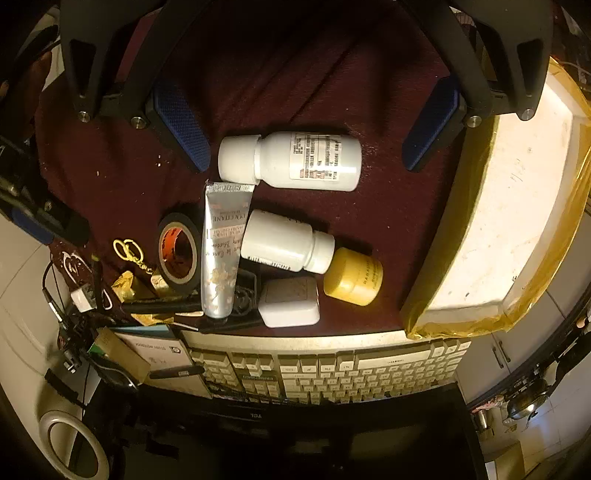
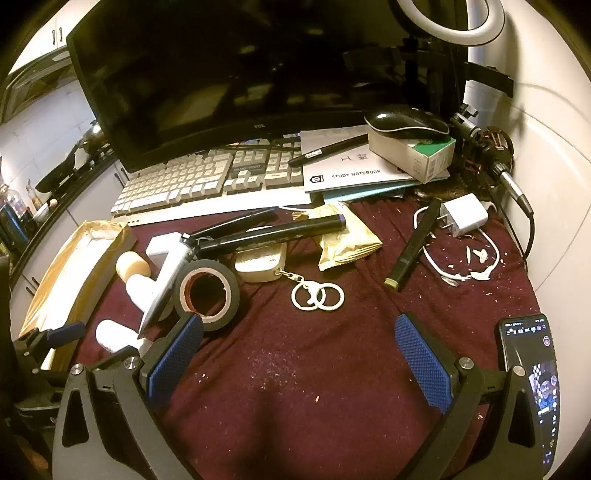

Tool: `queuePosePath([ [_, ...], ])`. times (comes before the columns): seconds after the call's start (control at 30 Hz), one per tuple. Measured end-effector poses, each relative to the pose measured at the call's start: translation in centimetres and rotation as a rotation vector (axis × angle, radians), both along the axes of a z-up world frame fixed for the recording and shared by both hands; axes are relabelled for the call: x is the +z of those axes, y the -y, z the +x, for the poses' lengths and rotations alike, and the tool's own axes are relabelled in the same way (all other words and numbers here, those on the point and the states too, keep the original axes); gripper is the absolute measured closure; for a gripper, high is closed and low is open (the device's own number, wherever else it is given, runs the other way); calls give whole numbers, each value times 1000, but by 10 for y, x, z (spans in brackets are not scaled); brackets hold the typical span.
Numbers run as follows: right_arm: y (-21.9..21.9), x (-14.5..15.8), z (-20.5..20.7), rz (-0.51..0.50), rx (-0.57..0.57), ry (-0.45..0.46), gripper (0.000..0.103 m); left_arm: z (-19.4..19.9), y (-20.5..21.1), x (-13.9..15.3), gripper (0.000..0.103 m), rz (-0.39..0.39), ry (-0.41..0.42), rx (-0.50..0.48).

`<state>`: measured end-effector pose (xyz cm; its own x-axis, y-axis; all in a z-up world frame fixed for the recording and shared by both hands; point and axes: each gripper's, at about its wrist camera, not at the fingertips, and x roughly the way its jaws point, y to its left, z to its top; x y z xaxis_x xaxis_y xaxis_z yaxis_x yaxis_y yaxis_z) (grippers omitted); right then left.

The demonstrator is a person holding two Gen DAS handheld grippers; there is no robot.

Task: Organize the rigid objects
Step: 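Grasp the large white pill bottle with the left tool while the right tool grasps the black tape roll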

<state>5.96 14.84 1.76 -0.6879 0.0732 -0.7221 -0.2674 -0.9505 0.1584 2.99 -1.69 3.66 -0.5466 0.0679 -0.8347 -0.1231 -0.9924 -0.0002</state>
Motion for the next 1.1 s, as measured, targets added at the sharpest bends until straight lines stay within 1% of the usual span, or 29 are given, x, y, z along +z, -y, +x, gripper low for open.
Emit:
queuePosePath([
  [0.2, 4, 1, 2, 6, 7, 1, 1, 4, 13, 11, 0, 26, -12, -5],
  [0.33, 6, 0, 1, -2, 16, -2, 1, 11, 14, 7, 0, 27, 7, -36],
  [0.43, 8, -2, -1, -9, 24, 2, 1, 13, 10, 0, 0, -3, 11, -60],
  [0.53, 10, -4, -1, -11, 34, 8, 1, 12, 8, -3, 0, 14, 23, -62],
  [0.67, 11, -6, 1, -15, 32, 9, 1, 11, 0, -1, 0, 19, 9, -73],
  [0.73, 10, -6, 1, -19, 28, 10, 1, 9, -6, -3, 0, 8, 6, -77],
  [0.83, 9, -7, 1, -25, 25, 13, 1, 3, -12, -10, 0, -38, 8, -74],
  [1.07, 10, -12, -2, -30, 28, 27, 1, -7, -6, -20, 0, -44, 12, -50],
  [1.1, 10, -12, -2, -32, 31, 30, 1, -7, -5, -21, 8, -44, 12, -52],
])
